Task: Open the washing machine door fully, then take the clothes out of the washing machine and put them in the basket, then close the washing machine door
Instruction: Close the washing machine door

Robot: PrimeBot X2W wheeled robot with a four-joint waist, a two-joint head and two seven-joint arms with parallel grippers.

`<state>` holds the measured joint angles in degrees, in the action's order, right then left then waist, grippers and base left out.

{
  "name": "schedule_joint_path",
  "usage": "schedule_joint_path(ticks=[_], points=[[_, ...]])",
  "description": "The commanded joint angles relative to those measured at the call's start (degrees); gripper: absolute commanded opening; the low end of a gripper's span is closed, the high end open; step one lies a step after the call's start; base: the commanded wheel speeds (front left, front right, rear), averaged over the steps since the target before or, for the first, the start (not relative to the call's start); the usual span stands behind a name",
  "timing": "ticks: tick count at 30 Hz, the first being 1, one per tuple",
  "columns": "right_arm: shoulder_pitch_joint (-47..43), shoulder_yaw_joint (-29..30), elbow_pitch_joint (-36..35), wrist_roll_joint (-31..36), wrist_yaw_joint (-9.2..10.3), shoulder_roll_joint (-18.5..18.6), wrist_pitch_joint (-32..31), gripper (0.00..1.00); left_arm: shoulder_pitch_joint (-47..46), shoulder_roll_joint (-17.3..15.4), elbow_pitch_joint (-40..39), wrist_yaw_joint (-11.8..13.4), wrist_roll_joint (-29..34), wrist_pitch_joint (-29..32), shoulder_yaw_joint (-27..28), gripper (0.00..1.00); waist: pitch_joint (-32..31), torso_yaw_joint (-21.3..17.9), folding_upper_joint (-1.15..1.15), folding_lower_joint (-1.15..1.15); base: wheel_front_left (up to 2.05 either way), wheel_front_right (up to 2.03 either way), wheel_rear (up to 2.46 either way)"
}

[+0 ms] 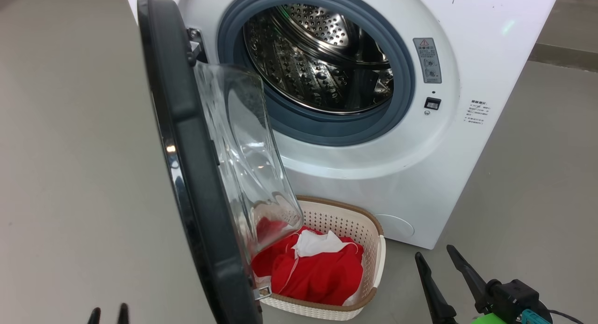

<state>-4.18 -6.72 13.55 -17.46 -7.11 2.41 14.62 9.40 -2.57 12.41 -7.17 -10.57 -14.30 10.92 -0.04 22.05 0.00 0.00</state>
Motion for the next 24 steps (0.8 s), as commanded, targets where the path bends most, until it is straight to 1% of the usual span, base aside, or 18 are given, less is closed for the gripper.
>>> schedule_joint_path(ticks=[1, 2, 3, 6, 8, 10, 12, 13, 14, 15, 17, 19, 21, 24], points=[[2.0, -1.4, -1.3, 0.3, -0.37, 0.5, 0.4, 1.00, -1.4, -0.3, -1.5, -0.3, -3.0, -0.7, 1.6, 0.23, 0.0, 0.0, 0.00, 0.00, 0.00, 0.00, 0.00], [2.0, -1.4, -1.3, 0.3, -0.37, 0.5, 0.4, 1.00, -1.6, -0.3, -2.0, -0.3, -4.7, -0.7, 1.4, 0.02, 0.0, 0.0, 0.00, 0.00, 0.00, 0.00, 0.00], [2.0, -1.4, -1.3, 0.3, -0.37, 0.5, 0.4, 1.00, -1.7, -0.3, -2.5, -0.3, -6.5, -0.7, 0.8, 0.00, 0.0, 0.0, 0.00, 0.00, 0.00, 0.00, 0.00], [1.9, -1.3, -1.3, 0.2, -0.37, 0.5, 0.4, 1.00, -2.1, -1.0, -4.7, -0.3, -13.2, -0.7, -1.6, 0.00, 0.0, 0.0, 0.00, 0.00, 0.00, 0.00, 0.00], [1.9, -1.3, -1.3, 0.2, -0.37, 0.5, 0.4, 1.00, -2.7, -1.4, -5.8, -0.3, -21.2, -0.7, -2.8, 0.00, 0.1, 0.0, 0.00, 0.00, 0.00, 0.00, 0.00], [2.0, -1.3, -1.3, 0.2, -0.37, 0.5, 0.4, 1.00, -3.2, -2.9, -7.1, -0.3, -29.3, -0.7, -3.8, 0.00, 0.2, -0.1, 0.00, 0.00, 0.00, 0.00, 0.00], [2.1, -1.3, -1.3, 0.2, -0.37, 0.5, 0.4, 1.00, -3.7, -4.5, -8.1, -0.3, -40.1, -0.7, -6.2, 0.00, 0.5, -0.3, 0.00, 0.00, 0.00, 0.00, 0.00], [2.1, -1.3, -1.3, 0.2, -0.37, 0.5, 0.4, 1.00, -3.7, -4.5, -8.1, -0.3, -40.1, -0.7, -6.2, 0.00, 0.5, -0.3, 0.00, 0.00, 0.00, 0.00, 0.00], [2.2, -1.4, -1.3, 0.2, -0.37, 0.5, 0.4, 1.00, -3.8, -5.6, -8.5, -0.3, -46.5, -0.6, -7.9, 0.00, 0.7, -0.5, 0.00, 0.00, 0.00, 0.00, 0.00], [2.3, -1.3, -1.3, 0.2, -0.37, 0.5, 0.4, 1.00, -4.0, -7.3, -9.4, -0.3, -52.5, -0.2, -9.6, 0.00, 0.8, -0.6, 0.00, 0.00, 0.00, 0.00, 0.00], [2.4, -1.2, -1.4, 0.1, -0.37, 0.5, 0.4, 1.00, -4.5, -10.7, -11.5, -0.3, -61.8, 0.5, -11.2, 0.00, 1.1, -0.8, 0.00, 0.00, 0.00, 0.00, 0.00], [2.6, -1.1, -1.4, 0.1, -0.37, 0.5, 0.4, 1.00, -4.9, -13.0, -14.2, -0.3, -70.6, 3.1, -12.1, 0.00, 1.4, -1.1, 0.00, 0.00, 0.00, 0.00, 0.00], [2.7, -1.0, -1.4, 0.1, -0.37, 0.5, 0.4, 1.00, -4.8, -14.9, -16.3, -0.3, -78.2, 8.0, -12.4, 0.00, 1.7, -1.4, 0.00, 0.00, 0.00, 0.00, 0.00], [2.9, -1.0, -1.5, 0.1, -0.37, 0.5, 0.4, 1.00, -4.3, -17.3, -18.5, -0.3, -84.8, 16.7, -12.2, 0.00, 2.2, -2.0, 0.00, 0.00, 0.00, 0.00, 0.00]])
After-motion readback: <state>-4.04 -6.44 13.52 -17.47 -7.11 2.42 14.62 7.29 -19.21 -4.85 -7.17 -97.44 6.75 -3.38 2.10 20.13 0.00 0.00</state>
